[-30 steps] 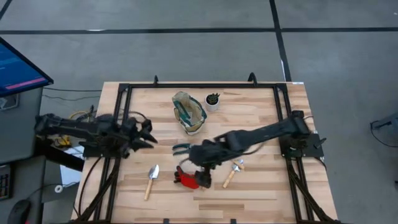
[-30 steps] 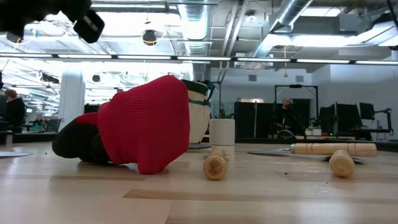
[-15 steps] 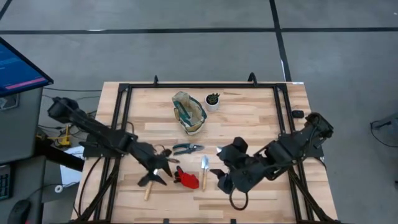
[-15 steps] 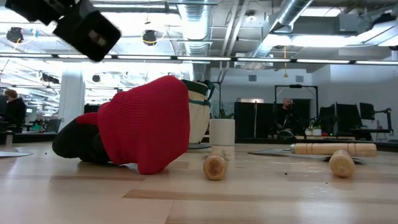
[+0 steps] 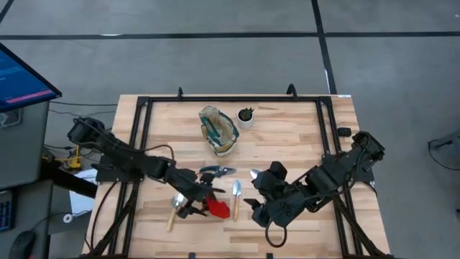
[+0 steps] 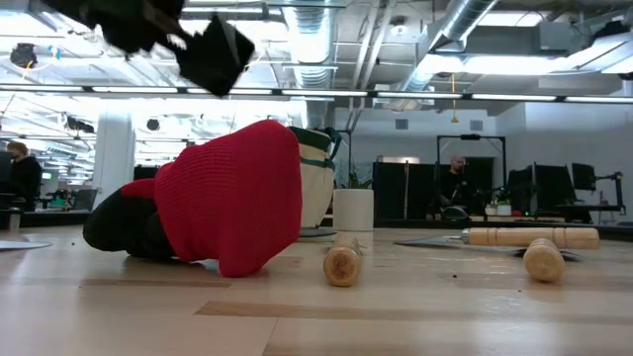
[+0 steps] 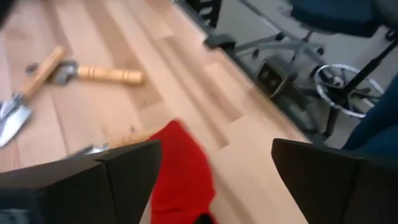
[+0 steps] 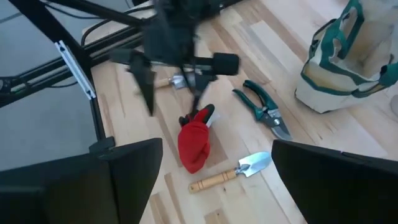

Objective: Pick & Place Garden tools in Gardening bag
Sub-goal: Put the red gloves into the white gardening bag

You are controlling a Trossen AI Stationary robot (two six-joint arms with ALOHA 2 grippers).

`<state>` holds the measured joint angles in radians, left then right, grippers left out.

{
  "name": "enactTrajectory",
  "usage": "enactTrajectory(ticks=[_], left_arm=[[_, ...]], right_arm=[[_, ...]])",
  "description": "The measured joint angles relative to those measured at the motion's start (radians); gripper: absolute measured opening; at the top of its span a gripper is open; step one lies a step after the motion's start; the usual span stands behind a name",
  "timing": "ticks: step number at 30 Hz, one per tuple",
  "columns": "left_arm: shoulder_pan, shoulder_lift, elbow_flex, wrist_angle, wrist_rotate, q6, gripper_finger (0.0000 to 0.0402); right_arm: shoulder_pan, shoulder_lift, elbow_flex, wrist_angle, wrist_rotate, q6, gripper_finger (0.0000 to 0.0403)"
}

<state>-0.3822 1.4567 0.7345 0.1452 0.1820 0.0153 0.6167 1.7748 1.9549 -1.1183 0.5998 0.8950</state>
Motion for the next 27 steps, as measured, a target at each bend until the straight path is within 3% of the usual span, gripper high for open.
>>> enactTrajectory(ticks=[5, 14, 18, 27], left_arm=[[-0.017, 0.097, 0.0, 0.047, -0.008, 0.0, 0.0301], [-0.03, 0.214, 0.0, 0.091, -0.211, -0.026, 0.0301], [-0.029, 0.25, 0.0, 0.1, -0.218, -0.049, 0.03], [-0.078, 0.349, 0.001, 0.107, -0.235, -0.1, 0.0243]], right_arm=[[0.005, 0.0, 0.0, 0.0, 0.0, 0.022, 0.0296], [0.015, 0.0, 0.0, 0.001, 0.003, 0.049, 0.0296], [0.018, 0.0, 0.0, 0.005, 0.018, 0.049, 0.0296], [0.019, 0.0, 0.0, 0.004, 0.029, 0.049, 0.0296]])
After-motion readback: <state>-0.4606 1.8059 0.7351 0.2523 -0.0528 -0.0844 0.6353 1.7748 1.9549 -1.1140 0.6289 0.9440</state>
